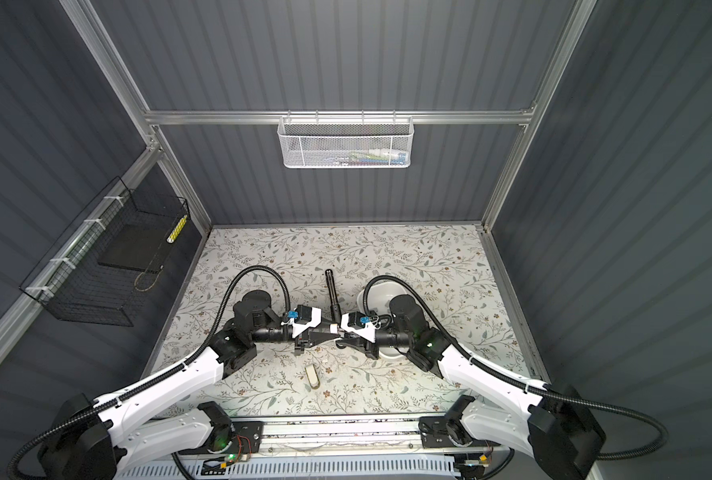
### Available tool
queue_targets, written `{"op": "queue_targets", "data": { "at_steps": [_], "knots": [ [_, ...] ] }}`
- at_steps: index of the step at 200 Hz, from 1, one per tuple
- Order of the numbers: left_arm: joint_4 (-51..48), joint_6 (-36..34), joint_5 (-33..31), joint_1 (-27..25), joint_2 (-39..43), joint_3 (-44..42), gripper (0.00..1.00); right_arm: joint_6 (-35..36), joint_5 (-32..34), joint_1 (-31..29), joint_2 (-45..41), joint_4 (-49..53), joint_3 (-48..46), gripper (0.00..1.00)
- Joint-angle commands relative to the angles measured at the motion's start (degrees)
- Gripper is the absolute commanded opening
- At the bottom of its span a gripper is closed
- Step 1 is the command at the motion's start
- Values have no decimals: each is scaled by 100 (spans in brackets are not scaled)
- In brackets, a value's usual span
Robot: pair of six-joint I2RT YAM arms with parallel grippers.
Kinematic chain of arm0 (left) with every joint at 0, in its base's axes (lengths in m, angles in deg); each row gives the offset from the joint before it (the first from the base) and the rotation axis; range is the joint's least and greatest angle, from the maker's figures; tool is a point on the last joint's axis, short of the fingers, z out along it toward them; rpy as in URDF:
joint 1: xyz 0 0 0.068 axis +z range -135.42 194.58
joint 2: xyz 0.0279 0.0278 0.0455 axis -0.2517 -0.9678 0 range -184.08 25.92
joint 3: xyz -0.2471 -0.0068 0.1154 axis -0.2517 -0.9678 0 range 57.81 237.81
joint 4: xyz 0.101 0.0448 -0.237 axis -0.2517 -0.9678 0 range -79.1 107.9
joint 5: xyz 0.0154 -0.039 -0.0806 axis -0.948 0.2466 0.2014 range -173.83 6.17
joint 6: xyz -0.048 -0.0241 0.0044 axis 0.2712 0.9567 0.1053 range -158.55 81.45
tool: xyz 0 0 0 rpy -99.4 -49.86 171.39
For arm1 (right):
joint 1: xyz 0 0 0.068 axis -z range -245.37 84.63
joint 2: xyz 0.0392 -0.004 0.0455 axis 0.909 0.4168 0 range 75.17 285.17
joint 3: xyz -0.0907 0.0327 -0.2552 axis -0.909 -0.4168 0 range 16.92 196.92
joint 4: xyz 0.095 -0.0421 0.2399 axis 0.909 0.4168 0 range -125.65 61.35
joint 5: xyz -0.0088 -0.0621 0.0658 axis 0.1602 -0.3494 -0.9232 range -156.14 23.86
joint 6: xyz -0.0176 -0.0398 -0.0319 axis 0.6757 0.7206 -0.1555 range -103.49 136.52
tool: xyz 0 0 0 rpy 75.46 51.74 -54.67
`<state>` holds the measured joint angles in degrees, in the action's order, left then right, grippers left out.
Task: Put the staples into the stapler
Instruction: 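Close the right gripper on the pink clip while the left keeps holding, then open the left gripper and draw it back while the right holds the clip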
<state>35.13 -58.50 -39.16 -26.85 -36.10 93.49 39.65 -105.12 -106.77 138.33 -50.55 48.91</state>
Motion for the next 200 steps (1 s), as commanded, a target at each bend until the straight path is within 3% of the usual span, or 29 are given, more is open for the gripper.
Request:
{"op": "queue_targets", "data": {
  "at_steps": [1, 19, 52, 75, 92, 136, 173, 200],
  "knots": [
    [49, -50, 54, 15, 23, 186, 0, -107, -8, -17, 44, 40, 183, 25],
    [94, -4, 10, 12, 36, 165, 0, -134, 20, -17, 35, 9, 177, 19],
    [420, 198, -338, 12, 196, -37, 29, -254, 183, -16, -12, -192, 100, 10],
    [852, 442, -1139, 18, 451, -364, 51, -551, 569, -18, -58, -439, 32, 2],
    [1108, 674, -1952, 14, 643, -575, 60, -782, 778, -17, -46, -485, 66, 0],
    [1520, 1061, -4028, 14, 1265, -1109, 68, -1615, 1398, -25, 273, -553, 293, 0],
    [1895, 1503, -6099, 12, 1809, -1641, 80, -2285, 927, -82, 536, -419, 628, 0],
    [1755, 1646, -6693, 15, 1839, -1637, 82, -2803, 887, -96, 686, -245, 845, 0]
  ]
}}
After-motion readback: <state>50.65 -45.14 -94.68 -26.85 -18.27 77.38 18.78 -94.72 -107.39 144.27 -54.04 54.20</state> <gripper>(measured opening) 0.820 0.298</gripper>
